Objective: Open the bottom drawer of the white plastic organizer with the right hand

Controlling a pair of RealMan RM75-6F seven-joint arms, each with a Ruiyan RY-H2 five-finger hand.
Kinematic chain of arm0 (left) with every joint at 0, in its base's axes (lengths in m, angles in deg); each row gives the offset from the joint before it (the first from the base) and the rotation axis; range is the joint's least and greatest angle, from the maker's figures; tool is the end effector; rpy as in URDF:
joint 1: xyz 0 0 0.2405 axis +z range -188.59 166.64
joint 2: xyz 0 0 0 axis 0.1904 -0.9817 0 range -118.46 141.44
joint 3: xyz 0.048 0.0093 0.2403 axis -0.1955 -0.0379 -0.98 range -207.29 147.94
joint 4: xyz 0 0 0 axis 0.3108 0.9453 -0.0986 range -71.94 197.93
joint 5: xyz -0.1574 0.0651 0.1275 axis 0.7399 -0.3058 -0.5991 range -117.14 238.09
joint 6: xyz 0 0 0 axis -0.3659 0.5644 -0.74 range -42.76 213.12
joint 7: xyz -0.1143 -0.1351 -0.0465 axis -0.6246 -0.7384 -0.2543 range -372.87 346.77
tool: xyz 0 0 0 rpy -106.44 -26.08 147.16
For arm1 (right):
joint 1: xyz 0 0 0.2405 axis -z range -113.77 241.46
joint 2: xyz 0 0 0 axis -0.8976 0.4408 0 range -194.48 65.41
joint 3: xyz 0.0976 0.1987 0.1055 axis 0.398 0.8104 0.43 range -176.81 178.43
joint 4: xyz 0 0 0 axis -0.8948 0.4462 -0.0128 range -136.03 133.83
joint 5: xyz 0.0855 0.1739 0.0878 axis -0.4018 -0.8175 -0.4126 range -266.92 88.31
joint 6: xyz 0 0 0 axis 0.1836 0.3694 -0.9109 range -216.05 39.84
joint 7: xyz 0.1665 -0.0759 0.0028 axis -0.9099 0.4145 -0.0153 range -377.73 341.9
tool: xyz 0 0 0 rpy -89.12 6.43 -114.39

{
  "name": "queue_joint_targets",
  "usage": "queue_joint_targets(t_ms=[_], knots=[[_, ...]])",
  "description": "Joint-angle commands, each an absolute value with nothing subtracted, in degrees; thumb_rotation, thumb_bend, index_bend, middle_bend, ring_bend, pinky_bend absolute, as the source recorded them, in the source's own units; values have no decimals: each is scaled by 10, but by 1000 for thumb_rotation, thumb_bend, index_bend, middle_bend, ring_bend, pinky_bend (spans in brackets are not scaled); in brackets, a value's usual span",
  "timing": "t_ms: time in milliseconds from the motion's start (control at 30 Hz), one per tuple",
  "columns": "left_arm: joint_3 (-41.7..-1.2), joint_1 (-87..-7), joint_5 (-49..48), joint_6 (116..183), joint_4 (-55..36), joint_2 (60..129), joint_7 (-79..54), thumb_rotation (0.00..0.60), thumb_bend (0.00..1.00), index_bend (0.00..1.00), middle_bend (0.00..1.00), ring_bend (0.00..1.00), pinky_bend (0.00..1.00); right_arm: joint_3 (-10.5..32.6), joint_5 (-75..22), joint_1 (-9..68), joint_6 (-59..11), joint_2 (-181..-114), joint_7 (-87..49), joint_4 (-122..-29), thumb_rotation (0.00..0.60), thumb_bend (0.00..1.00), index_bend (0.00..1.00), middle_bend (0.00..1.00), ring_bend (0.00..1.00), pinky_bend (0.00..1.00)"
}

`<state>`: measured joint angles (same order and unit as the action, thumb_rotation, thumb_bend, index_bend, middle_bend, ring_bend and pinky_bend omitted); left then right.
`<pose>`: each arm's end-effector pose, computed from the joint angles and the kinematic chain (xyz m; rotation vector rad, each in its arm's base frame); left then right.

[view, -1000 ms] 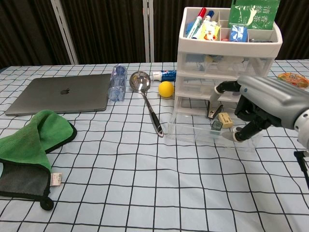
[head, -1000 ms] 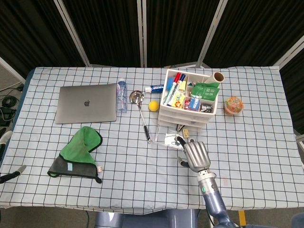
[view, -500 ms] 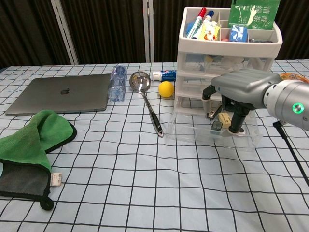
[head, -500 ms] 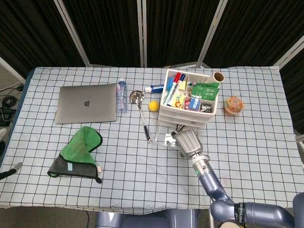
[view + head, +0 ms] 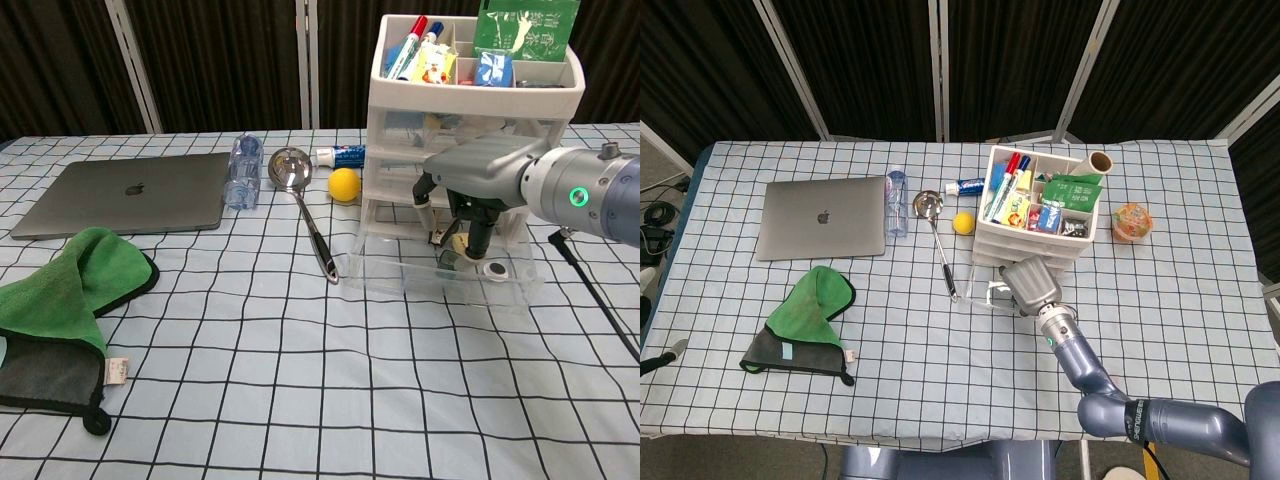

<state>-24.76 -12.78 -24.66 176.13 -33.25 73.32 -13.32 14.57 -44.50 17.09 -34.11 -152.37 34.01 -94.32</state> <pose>-0.2947 0.2090 0.1820 -1.2582 -0.8598 -0.9709 -0.1046 -0.3723 -0.0383 1.9564 -0.7399 0.6279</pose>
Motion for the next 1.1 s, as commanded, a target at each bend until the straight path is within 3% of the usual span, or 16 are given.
queue_joint_targets(t_ms=[33, 867, 1100], knots=[[-249, -130, -248, 1757, -334, 732, -134, 600, 0, 0, 0, 0, 0, 142, -450, 165, -351, -1525, 326, -933, 600, 16, 502, 1000, 1000, 828], [-247, -135, -236, 1746, -334, 738, -117, 600, 0, 0, 0, 0, 0, 97, -392, 144, -411, -1511, 196, -857, 600, 9, 522, 1000, 1000, 828], [-246, -138, -231, 1741, -333, 739, -115, 600, 0, 0, 0, 0, 0, 91, -366, 145, -414, -1521, 155, -837, 600, 0, 483, 1000, 1000, 828]])
